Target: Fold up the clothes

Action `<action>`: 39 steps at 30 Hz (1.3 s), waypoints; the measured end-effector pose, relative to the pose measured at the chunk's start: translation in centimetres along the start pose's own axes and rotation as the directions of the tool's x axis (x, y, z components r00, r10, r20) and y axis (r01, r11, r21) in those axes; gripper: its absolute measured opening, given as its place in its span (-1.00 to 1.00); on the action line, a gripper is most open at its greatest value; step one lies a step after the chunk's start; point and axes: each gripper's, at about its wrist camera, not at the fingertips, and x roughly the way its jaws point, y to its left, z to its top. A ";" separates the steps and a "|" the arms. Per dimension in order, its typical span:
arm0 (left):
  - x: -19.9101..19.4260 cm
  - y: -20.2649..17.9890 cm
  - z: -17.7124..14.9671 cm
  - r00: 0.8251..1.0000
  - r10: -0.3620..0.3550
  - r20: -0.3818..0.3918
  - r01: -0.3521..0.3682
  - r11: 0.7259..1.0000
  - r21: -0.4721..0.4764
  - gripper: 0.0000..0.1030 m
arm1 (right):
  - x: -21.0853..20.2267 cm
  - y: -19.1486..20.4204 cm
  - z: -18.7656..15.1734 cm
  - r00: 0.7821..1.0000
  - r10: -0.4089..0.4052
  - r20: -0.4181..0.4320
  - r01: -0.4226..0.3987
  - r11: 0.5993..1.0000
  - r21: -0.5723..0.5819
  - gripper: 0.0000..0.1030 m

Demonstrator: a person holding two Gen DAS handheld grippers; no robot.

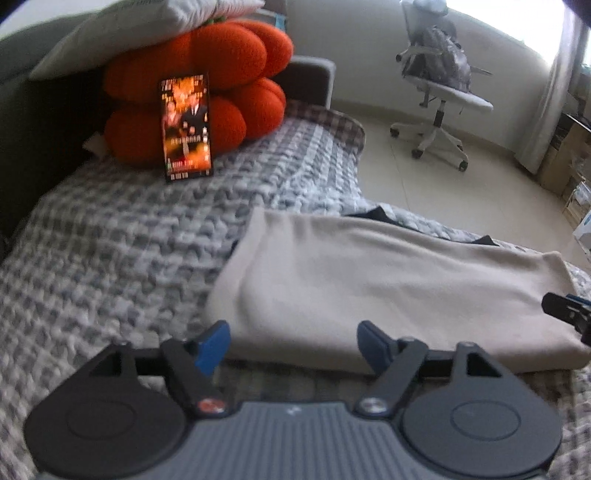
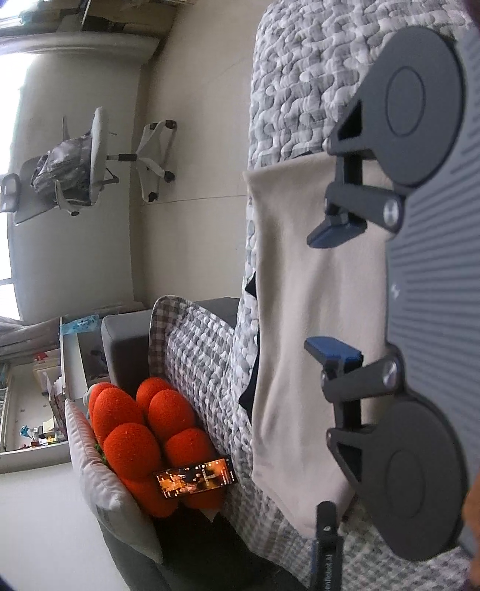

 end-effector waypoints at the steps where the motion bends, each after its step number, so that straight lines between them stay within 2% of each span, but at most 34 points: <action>1: 0.0 0.1 0.0 1.000 -0.007 -0.012 0.007 1.000 -0.011 0.62 | -0.1 0.1 0.1 1.000 0.000 -0.003 0.000 1.000 0.001 0.21; 3: 0.2 0.3 0.0 0.999 -0.018 -0.034 0.017 0.999 -0.032 0.70 | -0.2 0.3 0.3 1.000 -0.001 -0.008 0.001 1.000 0.001 0.26; 9: 0.9 0.9 -0.1 0.995 -0.039 -0.089 0.031 0.995 -0.093 0.73 | -0.2 0.6 0.3 1.000 0.002 -0.022 -0.002 1.000 0.004 0.34; 14: 1.8 2.2 -0.3 0.990 -0.107 -0.095 0.086 0.976 -0.199 0.71 | 0.0 0.6 0.0 0.999 0.009 -0.035 -0.008 1.000 0.020 0.36; 17: 2.4 3.4 -0.6 0.984 -0.165 -0.068 0.136 0.941 -0.311 0.56 | 0.3 0.4 -0.2 0.999 0.024 -0.043 -0.022 0.999 0.033 0.36; 20: 3.0 4.3 -1.2 0.981 -0.192 -0.029 0.165 0.901 -0.400 0.39 | 0.5 0.4 -0.4 0.998 0.041 -0.047 -0.039 0.999 0.037 0.36; 28: 3.3 5.2 -2.9 0.979 -0.173 0.105 0.201 0.792 -0.577 0.09 | 1.0 1.4 -0.7 0.997 0.075 -0.028 -0.074 0.997 0.034 0.36; 30: 3.4 5.1 -3.2 0.982 -0.143 0.125 0.189 0.776 -0.601 -0.09 | 1.3 1.8 -0.6 0.996 0.086 -0.022 -0.085 0.996 0.031 0.36; 32: 3.3 4.7 -3.4 0.983 -0.112 0.144 0.177 0.776 -0.605 -0.24 | 1.6 2.4 -0.6 0.995 0.097 -0.012 -0.097 0.995 0.023 0.24; 33: 3.1 4.5 -3.3 0.983 -0.100 0.156 0.174 0.784 -0.596 -0.37 | 1.7 2.6 -0.6 0.994 0.107 -0.010 -0.106 0.994 0.019 0.08; 34: 2.9 4.2 -3.3 0.982 -0.087 0.168 0.171 0.791 -0.587 -0.41 | 1.9 2.9 -0.6 0.993 0.116 -0.007 -0.116 0.993 0.015 -0.10; 37: 2.3 3.4 -3.1 0.977 -0.051 0.207 0.161 0.812 -0.561 -0.53 | 2.6 3.5 -0.6 0.987 0.156 -0.028 -0.156 0.988 0.013 -0.43; 39: 1.7 3.1 -2.9 0.971 -0.043 0.235 0.167 0.824 -0.541 -0.57 | 3.0 3.7 -0.7 0.985 0.163 -0.053 -0.163 0.987 0.013 -0.55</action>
